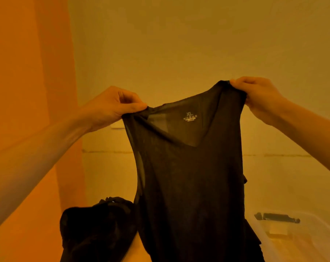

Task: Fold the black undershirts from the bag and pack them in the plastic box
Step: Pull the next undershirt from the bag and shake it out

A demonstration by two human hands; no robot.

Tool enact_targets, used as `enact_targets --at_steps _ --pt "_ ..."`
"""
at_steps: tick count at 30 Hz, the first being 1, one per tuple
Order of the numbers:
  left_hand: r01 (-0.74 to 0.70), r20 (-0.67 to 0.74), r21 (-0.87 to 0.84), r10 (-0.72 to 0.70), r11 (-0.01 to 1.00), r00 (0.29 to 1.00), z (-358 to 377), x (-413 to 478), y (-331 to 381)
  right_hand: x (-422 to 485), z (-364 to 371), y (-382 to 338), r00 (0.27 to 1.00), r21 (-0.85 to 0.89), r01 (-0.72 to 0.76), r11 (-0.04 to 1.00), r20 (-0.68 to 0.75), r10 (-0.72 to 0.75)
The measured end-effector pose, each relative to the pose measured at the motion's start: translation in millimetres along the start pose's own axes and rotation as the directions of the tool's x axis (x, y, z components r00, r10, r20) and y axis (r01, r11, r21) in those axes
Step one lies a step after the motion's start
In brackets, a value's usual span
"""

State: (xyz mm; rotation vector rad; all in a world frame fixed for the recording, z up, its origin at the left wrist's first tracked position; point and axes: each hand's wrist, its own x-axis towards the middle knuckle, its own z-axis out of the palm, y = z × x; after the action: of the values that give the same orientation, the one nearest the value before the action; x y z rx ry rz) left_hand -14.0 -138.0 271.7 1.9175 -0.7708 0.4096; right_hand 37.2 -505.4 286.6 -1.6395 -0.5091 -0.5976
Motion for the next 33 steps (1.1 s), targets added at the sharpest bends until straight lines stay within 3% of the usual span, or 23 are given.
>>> enact_targets --at_steps 3,5,10,15,16,21,26,33 --pt "-0.104 -0.239 0.127 0.132 0.986 0.962 -12.2 13.2 17.2 17.9 -1.5 -12.6 1.0 0.019 -0.004 1.0 0.0 0.004" --pt "-0.107 -0.282 0.12 0.137 0.987 0.95 -19.5 20.6 28.7 27.7 -2.8 -18.5 1.0 0.021 0.002 1.0 0.021 -0.002" --pt "0.095 -0.088 0.422 -0.063 0.901 0.994 -31.0 34.5 42.9 41.6 -3.5 -34.0 0.998 0.038 0.056 0.998 0.012 -0.057" --pt "0.069 -0.307 0.233 0.006 0.97 0.952 -27.3 46.5 38.4 40.2 2.2 -39.1 0.991 -0.096 0.106 0.99 0.088 -0.098" --pt "0.052 -0.319 0.26 0.035 0.964 0.947 -24.5 48.1 36.7 40.1 1.1 -37.5 0.988 -0.132 0.12 0.984 0.11 -0.106" --pt "0.069 -0.185 0.471 0.022 0.88 0.982 -26.0 40.7 25.3 37.0 -4.6 -26.1 0.992 -0.243 0.1 0.965 0.094 -0.079" --pt "0.07 -0.009 0.261 -0.07 0.963 0.998 -35.5 17.4 36.2 23.3 -4.8 -22.2 0.988 -0.274 0.125 0.953 0.121 -0.095" --pt "0.014 -0.196 0.205 0.027 0.979 0.98 -38.5 -2.0 49.8 9.3 -3.4 -42.3 0.981 -0.272 0.173 0.947 0.134 -0.141"
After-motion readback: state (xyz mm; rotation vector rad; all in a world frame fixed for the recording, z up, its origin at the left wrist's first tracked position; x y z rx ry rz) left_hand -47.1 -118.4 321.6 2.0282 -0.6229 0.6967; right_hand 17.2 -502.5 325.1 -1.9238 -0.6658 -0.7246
